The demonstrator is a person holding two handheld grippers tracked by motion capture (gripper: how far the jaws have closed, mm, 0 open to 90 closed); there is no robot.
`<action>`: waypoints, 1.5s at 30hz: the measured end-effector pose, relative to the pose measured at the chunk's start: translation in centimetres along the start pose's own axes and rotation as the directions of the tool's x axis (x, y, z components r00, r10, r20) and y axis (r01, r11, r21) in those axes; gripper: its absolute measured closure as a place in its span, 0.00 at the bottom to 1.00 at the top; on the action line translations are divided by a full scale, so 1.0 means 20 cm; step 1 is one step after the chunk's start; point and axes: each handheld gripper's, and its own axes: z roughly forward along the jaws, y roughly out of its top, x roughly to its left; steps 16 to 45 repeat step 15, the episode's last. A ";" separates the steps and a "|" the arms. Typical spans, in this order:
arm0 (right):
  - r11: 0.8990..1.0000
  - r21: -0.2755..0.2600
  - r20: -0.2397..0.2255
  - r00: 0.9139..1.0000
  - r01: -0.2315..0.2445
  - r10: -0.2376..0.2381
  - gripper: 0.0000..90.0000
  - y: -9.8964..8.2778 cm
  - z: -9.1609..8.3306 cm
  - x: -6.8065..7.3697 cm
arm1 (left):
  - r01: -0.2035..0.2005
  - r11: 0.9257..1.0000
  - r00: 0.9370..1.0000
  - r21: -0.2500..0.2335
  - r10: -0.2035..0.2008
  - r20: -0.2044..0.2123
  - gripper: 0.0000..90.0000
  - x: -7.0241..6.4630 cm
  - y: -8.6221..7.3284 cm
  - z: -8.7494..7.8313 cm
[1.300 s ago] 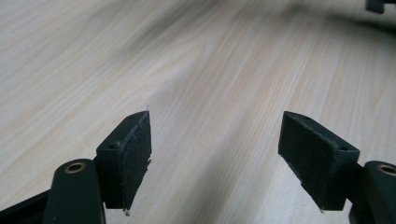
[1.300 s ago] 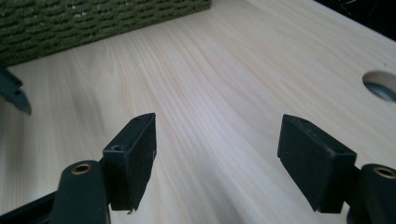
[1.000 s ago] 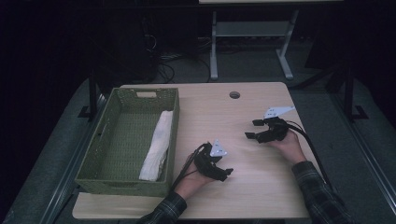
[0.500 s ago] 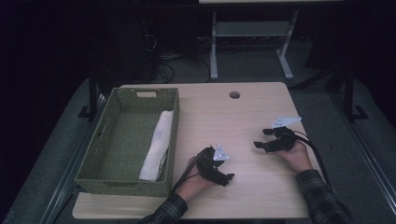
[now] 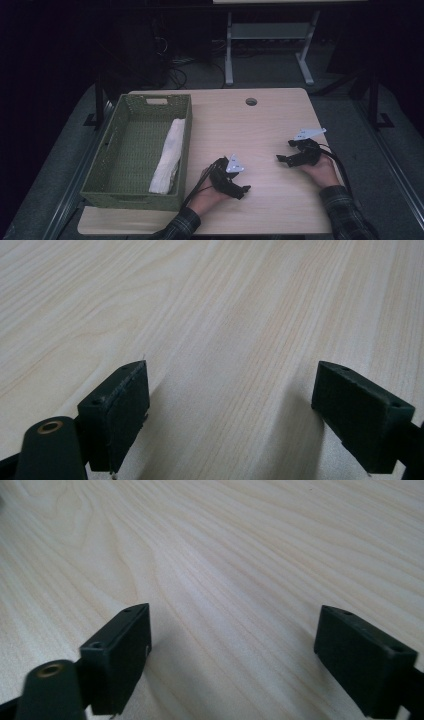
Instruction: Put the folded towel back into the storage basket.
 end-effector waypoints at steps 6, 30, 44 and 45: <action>1.000 0.017 -0.004 1.000 -0.001 0.001 0.06 0.00 0.01 0.00 | 0.000 1.000 1.000 0.002 0.000 0.001 0.16 0.00 0.00 0.00; 1.000 0.030 0.002 1.000 -0.006 0.006 0.03 0.01 0.01 0.00 | 0.000 1.000 1.000 0.002 0.000 0.001 0.16 0.00 0.00 0.00; 1.000 0.030 0.002 1.000 -0.006 0.006 0.03 0.01 0.01 0.00 | 0.000 1.000 1.000 0.002 0.000 0.001 0.16 0.00 0.00 0.00; 1.000 0.030 0.002 1.000 -0.006 0.006 0.03 0.01 0.01 0.00 | 0.000 1.000 1.000 0.002 0.000 0.001 0.16 0.00 0.00 0.00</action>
